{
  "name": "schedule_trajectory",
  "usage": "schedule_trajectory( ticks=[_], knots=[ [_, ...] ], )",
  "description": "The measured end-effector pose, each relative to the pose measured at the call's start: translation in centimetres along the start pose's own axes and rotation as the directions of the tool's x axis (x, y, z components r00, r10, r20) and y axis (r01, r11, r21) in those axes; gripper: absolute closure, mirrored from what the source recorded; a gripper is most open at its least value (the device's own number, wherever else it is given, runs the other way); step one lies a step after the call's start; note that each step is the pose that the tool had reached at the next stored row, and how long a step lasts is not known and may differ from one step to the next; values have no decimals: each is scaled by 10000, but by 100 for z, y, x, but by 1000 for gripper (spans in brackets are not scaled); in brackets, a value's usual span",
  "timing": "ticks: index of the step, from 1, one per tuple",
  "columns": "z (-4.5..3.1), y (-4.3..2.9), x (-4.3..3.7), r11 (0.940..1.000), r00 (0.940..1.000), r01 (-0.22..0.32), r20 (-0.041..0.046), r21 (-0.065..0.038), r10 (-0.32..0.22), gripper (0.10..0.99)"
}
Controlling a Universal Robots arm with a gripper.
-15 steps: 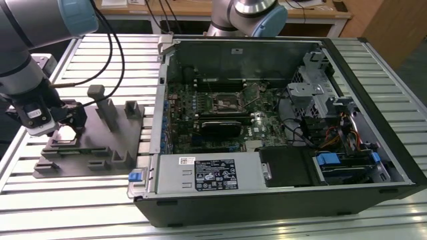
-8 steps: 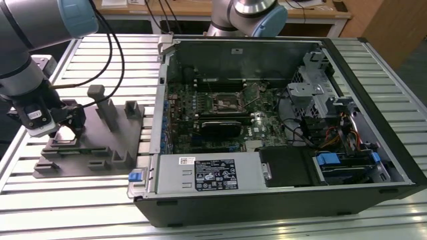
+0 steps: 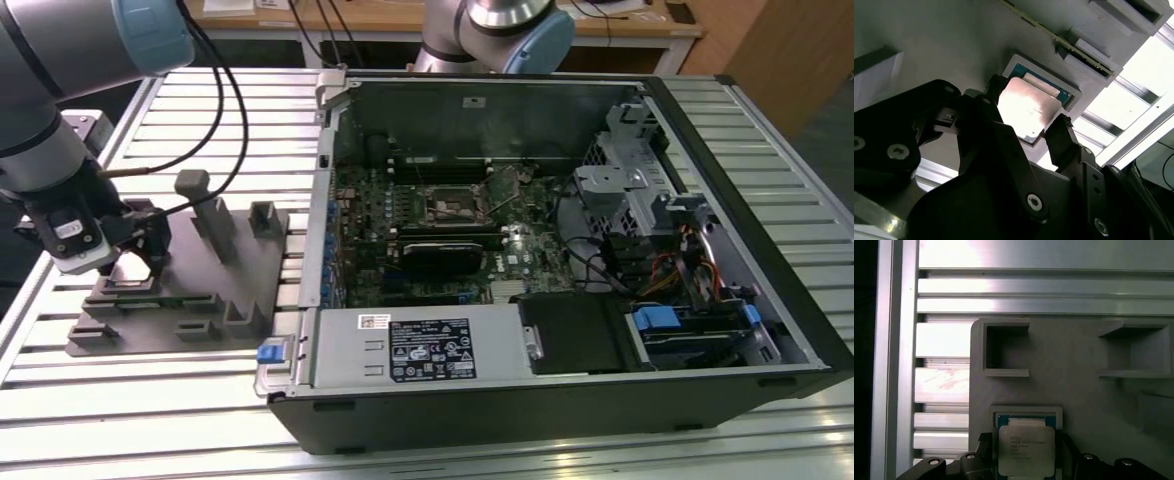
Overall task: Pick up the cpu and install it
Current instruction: 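Pick up the cpu and move it towards the insertion slot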
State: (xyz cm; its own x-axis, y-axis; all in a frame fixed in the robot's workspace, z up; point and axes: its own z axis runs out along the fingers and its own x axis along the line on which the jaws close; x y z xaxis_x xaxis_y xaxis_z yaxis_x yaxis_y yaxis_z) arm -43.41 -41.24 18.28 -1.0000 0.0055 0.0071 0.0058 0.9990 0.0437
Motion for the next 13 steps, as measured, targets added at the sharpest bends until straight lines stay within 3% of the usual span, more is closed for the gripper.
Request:
schedule_trajectory(
  ticks=[13],
  knots=[
    [-17, 0, 35, 10000, 10000, 3, 45, 1, -3, 451]
  ],
)
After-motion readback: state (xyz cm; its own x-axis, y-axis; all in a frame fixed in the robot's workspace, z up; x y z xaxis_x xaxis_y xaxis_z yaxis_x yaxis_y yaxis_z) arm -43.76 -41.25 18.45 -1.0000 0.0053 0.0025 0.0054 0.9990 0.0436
